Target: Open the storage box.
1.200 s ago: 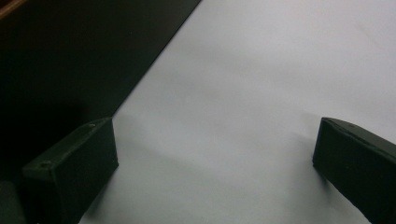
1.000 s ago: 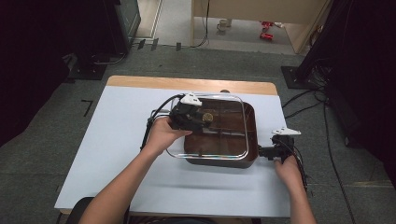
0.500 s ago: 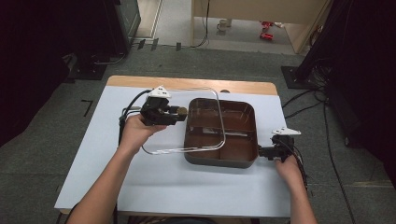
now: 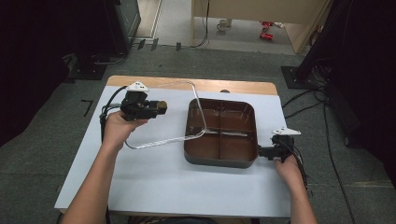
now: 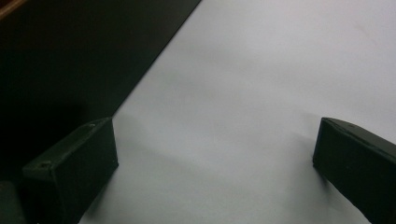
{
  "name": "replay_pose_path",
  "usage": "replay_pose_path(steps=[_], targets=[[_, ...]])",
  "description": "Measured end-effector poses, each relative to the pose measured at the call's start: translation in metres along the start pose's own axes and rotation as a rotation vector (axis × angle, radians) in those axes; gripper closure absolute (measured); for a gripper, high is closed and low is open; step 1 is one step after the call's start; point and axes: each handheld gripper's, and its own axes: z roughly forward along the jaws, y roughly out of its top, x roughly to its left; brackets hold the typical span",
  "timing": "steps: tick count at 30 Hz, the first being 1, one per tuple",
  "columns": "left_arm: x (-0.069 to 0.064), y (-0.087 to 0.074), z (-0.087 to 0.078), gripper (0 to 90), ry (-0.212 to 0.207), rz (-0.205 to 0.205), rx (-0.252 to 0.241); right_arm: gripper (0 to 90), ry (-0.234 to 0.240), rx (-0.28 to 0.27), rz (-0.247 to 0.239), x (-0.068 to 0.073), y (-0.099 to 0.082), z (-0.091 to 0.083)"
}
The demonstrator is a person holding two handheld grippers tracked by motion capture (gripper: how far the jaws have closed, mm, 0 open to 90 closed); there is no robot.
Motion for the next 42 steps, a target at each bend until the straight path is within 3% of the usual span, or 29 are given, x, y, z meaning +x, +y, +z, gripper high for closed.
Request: replay_pose_path(steps=[2, 20, 34, 42], targets=[[0.014, -0.006, -0.003, 59.0, 0.019, -0.028, -0.004, 0.0, 0.0, 0.001, 0.001, 0.0, 0.0, 0.0], [0.066, -0.038, -0.002, 59.0, 0.09, -0.144, 0.027, 0.0, 0.0, 0.0, 0.0, 0.0, 0.0, 0.0], [0.094, -0.061, 0.009, 59.0, 0.157, -0.189, 0.071, 0.0, 0.0, 0.0, 0.0, 0.0, 0.0, 0.0], [0.101, -0.07, 0.024, 58.9, 0.199, -0.199, 0.115, 0.0, 0.0, 0.001, 0.0, 0.0, 0.0, 0.0]])
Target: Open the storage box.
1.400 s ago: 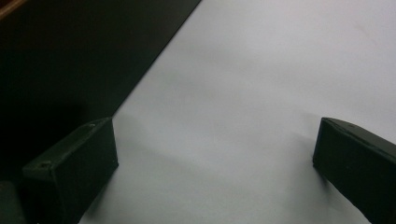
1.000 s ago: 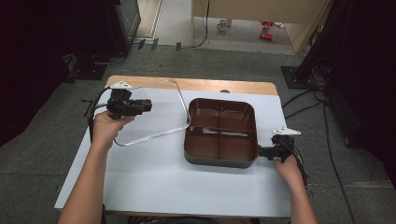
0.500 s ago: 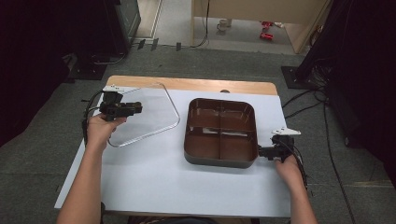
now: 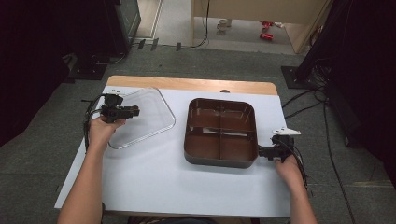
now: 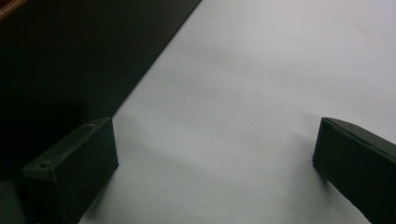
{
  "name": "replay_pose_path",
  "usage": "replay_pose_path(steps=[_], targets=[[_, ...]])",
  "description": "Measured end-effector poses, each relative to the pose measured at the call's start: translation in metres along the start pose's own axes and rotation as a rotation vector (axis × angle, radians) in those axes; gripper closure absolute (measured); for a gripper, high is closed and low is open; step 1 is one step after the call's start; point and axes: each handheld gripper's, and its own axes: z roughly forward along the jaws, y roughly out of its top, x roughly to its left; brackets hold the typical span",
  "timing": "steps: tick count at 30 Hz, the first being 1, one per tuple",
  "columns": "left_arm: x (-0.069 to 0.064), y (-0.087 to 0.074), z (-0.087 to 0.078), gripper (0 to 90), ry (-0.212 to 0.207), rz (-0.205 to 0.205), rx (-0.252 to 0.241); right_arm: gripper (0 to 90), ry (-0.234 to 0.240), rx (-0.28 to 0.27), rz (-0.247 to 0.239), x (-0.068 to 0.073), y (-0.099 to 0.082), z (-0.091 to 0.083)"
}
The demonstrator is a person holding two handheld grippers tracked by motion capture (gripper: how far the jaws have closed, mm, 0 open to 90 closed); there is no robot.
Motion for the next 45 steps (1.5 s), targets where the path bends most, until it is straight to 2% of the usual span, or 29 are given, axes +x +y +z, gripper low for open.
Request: replay_pose_path(steps=[6, 11, 21, 25, 28, 30, 34, 36, 41, 45], targets=[[0.005, -0.005, 0.01, 58.9, 0.026, -0.007, 0.035, 0.0, 0.0, 0.0, 0.0, 0.0, 0.0, 0.0], [0.005, -0.007, 0.014, 58.9, 0.03, -0.007, 0.041, 0.0, 0.0, 0.0, 0.0, 0.0, 0.0, 0.0], [0.004, -0.009, 0.02, 58.8, 0.051, 0.03, 0.082, 0.0, 0.0, 0.0, 0.0, 0.0, 0.0, 0.0], [0.003, -0.01, 0.02, 58.7, 0.053, 0.031, 0.08, 0.0, 0.0, 0.0, 0.0, 0.0, 0.0, 0.0], [0.001, -0.009, 0.02, 58.1, 0.072, 0.046, 0.086, 0.0, 0.0, 0.0, 0.0, 0.0, 0.0, 0.0], [0.001, -0.008, 0.017, 55.0, 0.062, 0.037, 0.075, 0.0, 0.0, 0.0, 0.0, 0.0, 0.0, 0.0], [0.002, -0.004, 0.002, 50.7, 0.018, -0.01, -0.021, 0.0, 0.0, 0.0, 0.0, 0.0, 0.0, 0.0], [0.001, -0.002, -0.005, 47.6, 0.005, -0.016, -0.043, 0.0, 0.0, 0.0, 0.0, 0.0, 0.0, 0.0], [-0.011, 0.004, -0.017, 44.6, 0.0, 0.012, -0.067, 0.0, 0.0, 0.0, 0.0, 0.0, 0.0, 0.0], [-0.023, 0.007, -0.022, 41.4, -0.028, 0.037, -0.09, 0.0, 0.001, 0.0, 0.001, 0.0, 0.0, 0.0]])
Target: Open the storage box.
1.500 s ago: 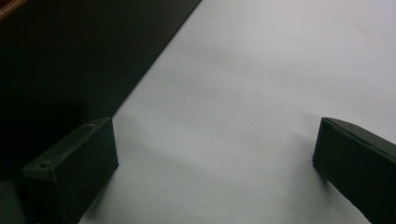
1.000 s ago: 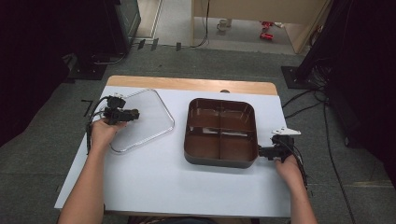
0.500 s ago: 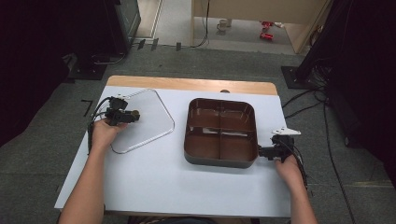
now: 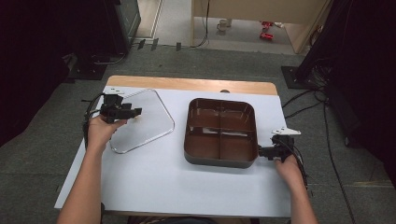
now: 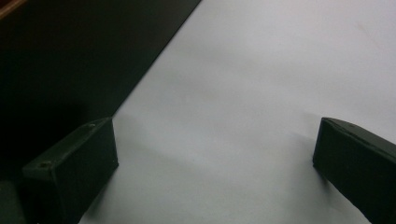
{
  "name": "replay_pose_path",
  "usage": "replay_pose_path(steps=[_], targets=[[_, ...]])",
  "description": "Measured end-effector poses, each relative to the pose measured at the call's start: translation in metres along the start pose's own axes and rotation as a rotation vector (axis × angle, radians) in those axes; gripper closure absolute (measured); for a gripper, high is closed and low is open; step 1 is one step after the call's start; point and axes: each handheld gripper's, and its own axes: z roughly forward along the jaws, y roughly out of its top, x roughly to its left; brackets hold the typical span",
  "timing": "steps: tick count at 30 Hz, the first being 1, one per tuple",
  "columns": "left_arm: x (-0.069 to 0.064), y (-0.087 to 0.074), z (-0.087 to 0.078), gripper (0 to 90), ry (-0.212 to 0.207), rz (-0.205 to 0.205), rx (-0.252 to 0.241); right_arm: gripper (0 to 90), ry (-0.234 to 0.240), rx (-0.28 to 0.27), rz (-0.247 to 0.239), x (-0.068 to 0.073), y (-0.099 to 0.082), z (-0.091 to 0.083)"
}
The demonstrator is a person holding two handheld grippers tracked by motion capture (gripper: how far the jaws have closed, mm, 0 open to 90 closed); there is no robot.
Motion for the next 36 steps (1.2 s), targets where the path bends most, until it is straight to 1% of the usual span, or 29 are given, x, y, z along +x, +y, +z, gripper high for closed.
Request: replay_pose_path(steps=[2, 4, 7, 8, 11, 12, 13, 17, 19, 21, 25, 27, 30, 33, 36], targets=[[-0.006, 0.001, -0.001, 38.9, -0.02, 0.015, -0.01, 0.0, 0.001, 0.001, 0.001, 0.0, 0.0, 0.0], [-0.012, 0.002, -0.002, 37.0, -0.025, 0.018, -0.017, 0.0, 0.002, 0.001, 0.001, 0.0, 0.0, 0.0], [-0.021, 0.002, -0.001, 34.4, -0.045, 0.031, -0.012, 0.0, 0.002, 0.001, 0.001, 0.0, 0.0, 0.0], [-0.024, 0.002, 0.0, 31.1, -0.056, 0.035, -0.011, 0.0, 0.003, 0.001, 0.001, 0.0, 0.0, 0.0], [-0.032, 0.001, 0.003, 29.7, -0.084, 0.045, -0.006, 0.0, 0.003, 0.001, 0.001, 0.0, 0.0, 0.0], [-0.038, 0.0, 0.005, 29.1, -0.101, 0.047, -0.006, 0.0, 0.003, 0.002, 0.001, 0.0, 0.0, 0.0], [-0.038, 0.0, 0.005, 28.4, -0.101, 0.047, -0.006, 0.0, 0.003, 0.002, 0.001, 0.0, 0.0, 0.0], [-0.05, -0.001, 0.008, 27.4, -0.119, 0.081, -0.002, 0.0, 0.003, 0.001, 0.001, 0.0, 0.0, 0.0], [-0.058, -0.003, 0.01, 26.8, -0.12, 0.096, -0.005, 0.0, 0.003, 0.001, 0.001, 0.0, 0.0, 0.0], [-0.064, -0.006, 0.012, 26.3, -0.136, 0.109, -0.002, 0.0, 0.003, 0.001, 0.001, 0.0, 0.0, 0.0], [-0.079, -0.012, 0.016, 25.7, -0.138, 0.166, 0.007, 0.0, 0.003, 0.001, 0.001, 0.0, 0.0, 0.0], [-0.087, -0.017, 0.018, 25.2, -0.145, 0.194, 0.004, 0.0, 0.003, 0.001, 0.001, 0.0, 0.0, 0.0], [-0.094, -0.023, 0.02, 24.7, -0.167, 0.203, 0.006, 0.0, 0.003, 0.001, 0.001, 0.0, 0.0, 0.0], [-0.101, -0.031, 0.022, 24.5, -0.174, 0.222, 0.016, 0.0, 0.003, 0.001, 0.001, 0.0, 0.0, 0.0], [-0.105, -0.04, 0.024, 24.5, -0.191, 0.217, 0.034, 0.0, 0.003, 0.002, 0.001, 0.0, 0.0, 0.0]])
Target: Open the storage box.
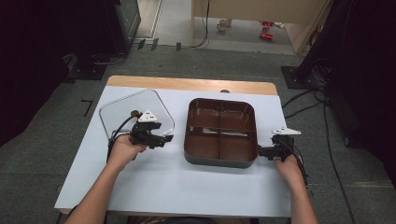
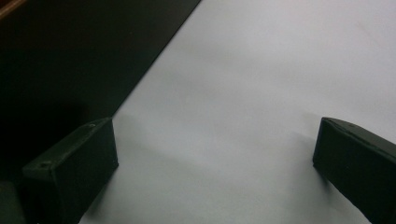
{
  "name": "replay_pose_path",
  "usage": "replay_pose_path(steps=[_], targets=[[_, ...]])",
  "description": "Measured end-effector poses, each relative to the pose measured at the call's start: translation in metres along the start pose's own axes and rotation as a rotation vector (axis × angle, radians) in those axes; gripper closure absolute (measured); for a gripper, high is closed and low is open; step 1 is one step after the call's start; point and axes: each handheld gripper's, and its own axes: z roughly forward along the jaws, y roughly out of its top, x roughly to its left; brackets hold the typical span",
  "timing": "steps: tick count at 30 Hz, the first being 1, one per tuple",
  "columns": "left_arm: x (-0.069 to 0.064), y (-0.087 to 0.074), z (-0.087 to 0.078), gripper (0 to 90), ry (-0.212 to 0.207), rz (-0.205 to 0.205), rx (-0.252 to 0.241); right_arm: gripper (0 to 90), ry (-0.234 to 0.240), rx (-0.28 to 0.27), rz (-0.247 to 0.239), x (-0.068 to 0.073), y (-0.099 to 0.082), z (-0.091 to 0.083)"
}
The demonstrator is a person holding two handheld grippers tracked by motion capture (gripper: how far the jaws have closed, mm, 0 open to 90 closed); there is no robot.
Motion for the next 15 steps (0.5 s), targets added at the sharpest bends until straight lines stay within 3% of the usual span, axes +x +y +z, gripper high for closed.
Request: replay_pose_path(steps=[8, 11, 12, 15], targets=[[-0.019, -0.016, 0.013, 24.4, -0.023, 0.022, 0.058, 0.0, 0.0, 0.0, 0.0, 0.0, 0.0, 0.0], [-0.025, -0.022, 0.018, 24.3, -0.031, 0.055, 0.098, 0.0, 0.0, 0.0, 0.0, 0.0, 0.0, 0.0], [-0.029, -0.024, 0.022, 23.6, -0.028, 0.092, 0.134, 0.0, 0.0, 0.0, 0.0, 0.0, 0.0, 0.0], [-0.031, -0.026, 0.025, 23.4, -0.03, 0.103, 0.153, 0.0, 0.0, 0.0, 0.0, 0.0, 0.0, 0.0]])
